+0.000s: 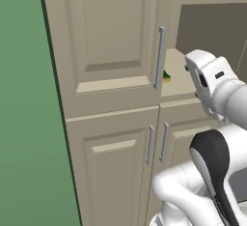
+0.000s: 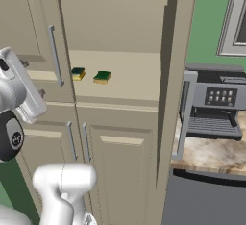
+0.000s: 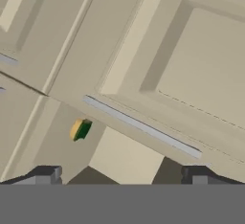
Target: Pick up the sponge and sponge from the sink, and place them back in the cabinet, and close the cabinet doors.
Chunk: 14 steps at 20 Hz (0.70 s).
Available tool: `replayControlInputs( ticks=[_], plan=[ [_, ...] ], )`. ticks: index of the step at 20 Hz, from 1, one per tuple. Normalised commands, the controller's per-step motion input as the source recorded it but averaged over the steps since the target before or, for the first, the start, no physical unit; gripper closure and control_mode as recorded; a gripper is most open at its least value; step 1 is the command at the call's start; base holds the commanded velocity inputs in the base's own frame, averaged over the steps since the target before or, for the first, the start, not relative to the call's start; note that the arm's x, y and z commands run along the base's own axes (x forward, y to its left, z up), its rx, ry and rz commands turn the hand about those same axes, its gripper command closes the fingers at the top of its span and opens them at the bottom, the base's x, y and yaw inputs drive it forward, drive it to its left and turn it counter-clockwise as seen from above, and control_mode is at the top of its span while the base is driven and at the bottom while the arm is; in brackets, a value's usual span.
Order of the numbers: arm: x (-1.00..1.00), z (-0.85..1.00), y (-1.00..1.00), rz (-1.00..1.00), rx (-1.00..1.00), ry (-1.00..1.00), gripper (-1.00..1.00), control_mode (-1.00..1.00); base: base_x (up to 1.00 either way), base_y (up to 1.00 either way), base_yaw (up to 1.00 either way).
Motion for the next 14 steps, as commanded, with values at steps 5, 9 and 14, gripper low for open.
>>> replayControlInputs(
  ticks=[5, 9, 14],
  plan=[
    [-0.37, 0.0, -0.21, 0.03, 0.02, 0.0, -1.0, -1.0, 0.0, 0.0, 0.0],
    [-0.33, 0.04, -0.28, 0.03, 0.04, 0.0, -1.0, -1.0, 0.0, 0.0, 0.0],
    [-0.36, 0.01, -0.3, 0.02, 0.07, 0.0, -1.0, -1.0, 0.0, 0.0, 0.0]
  ],
)
